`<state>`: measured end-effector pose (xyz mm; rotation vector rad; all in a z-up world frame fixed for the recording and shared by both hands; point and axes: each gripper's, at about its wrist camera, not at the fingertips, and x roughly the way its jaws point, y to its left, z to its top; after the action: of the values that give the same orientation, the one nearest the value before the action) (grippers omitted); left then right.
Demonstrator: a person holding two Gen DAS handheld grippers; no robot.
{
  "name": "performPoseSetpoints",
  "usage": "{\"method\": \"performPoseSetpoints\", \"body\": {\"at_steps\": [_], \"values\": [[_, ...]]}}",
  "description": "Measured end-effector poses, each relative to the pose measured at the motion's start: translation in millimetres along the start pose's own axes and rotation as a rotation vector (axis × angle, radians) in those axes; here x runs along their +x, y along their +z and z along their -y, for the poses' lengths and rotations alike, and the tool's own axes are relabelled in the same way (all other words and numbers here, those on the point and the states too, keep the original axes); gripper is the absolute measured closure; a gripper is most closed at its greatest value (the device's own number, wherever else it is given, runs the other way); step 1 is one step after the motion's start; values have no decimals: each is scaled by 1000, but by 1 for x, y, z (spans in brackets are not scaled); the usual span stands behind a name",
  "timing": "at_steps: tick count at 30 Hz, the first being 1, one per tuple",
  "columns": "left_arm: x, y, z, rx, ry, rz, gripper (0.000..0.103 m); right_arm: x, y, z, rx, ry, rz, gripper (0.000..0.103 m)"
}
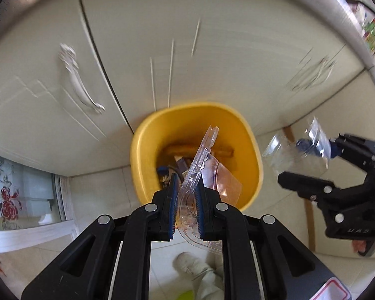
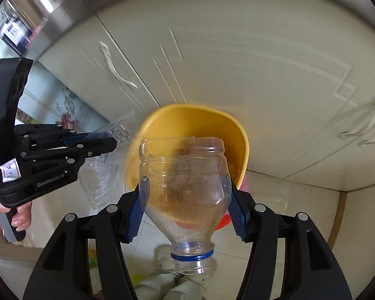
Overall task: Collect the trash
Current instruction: 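Carry the plastic tray and clear bottle down over the wastebasket with both tools, then open both tools to drop the tray and bottle into the wastebasket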
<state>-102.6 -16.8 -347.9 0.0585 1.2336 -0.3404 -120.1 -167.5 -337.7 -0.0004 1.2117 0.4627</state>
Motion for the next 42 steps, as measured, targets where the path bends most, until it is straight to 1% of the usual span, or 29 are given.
{"method": "performPoseSetpoints", "body": {"at_steps": [4, 7, 9, 14, 16, 18, 20, 22, 23, 25, 27, 35, 39, 42], "values": [[36, -1, -4, 32, 30, -54, 89, 38, 6, 9, 2, 18, -55, 43], [55, 2, -7, 46, 52, -74, 89, 62, 13, 15, 6, 21, -85, 42], [64, 5, -8, 35, 50, -80, 89, 78, 16, 17, 10, 24, -100, 42], [71, 10, -11, 22, 47, -81, 89, 95, 18, 21, 30, 44, -114, 42], [73, 10, -12, 13, 45, -82, 88, 96, 18, 20, 28, 51, -115, 41], [72, 10, -14, 3, 45, -78, 82, 98, 18, 18, 30, 53, -112, 40], [70, 11, -15, -3, 48, -71, 80, 100, 20, 18, 37, 58, -113, 40], [68, 10, -16, -12, 61, -65, 68, 99, 21, 17, 43, 62, -110, 39], [66, 10, -16, -15, 68, -57, 59, 100, 22, 17, 44, 63, -107, 38], [65, 11, -13, -18, 71, -53, 58, 98, 23, 16, 44, 66, -97, 36], [64, 13, -11, -22, 75, -55, 54, 94, 24, 16, 48, 68, -90, 35], [57, 13, -4, -28, 84, -50, 54, 84, 28, 17, 63, 62, -76, 35], [52, 11, -5, -50, 91, -45, 54, 72, 24, 18, 81, 36, -60, 35], [48, 6, -5, -67, 110, -38, 54, 60, 20, 17, 110, -15, -32, 35]]}}
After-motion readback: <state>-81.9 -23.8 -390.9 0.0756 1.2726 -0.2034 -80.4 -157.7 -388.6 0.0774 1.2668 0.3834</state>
